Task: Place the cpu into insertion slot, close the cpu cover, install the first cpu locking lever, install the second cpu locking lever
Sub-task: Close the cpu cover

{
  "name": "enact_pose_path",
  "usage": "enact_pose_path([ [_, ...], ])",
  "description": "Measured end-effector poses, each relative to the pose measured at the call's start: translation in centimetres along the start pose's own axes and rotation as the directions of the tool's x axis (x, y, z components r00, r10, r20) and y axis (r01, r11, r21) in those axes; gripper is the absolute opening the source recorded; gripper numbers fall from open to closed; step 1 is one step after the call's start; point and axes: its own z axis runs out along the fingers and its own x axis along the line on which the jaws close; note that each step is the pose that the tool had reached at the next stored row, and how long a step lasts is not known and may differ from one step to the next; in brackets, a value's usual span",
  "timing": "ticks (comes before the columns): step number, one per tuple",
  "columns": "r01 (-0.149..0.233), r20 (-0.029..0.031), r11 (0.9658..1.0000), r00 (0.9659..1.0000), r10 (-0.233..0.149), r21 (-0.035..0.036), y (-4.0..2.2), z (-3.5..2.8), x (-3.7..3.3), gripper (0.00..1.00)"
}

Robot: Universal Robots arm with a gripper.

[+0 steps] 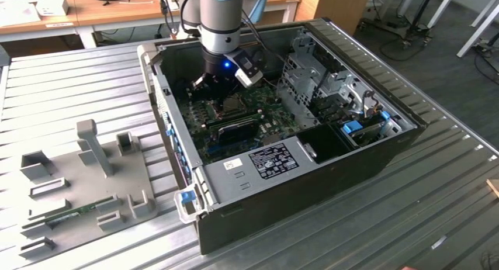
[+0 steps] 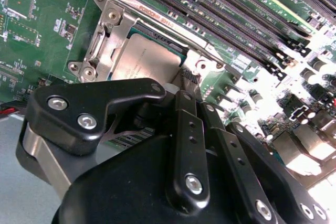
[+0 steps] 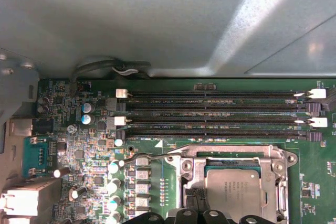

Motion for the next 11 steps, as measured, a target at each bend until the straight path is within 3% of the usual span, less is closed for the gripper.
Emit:
enact_pose_path([
  [11,0.000,0.0000,1.0000,1.0000,0.000,0.0000,0.00,0.06,0.00,0.10],
])
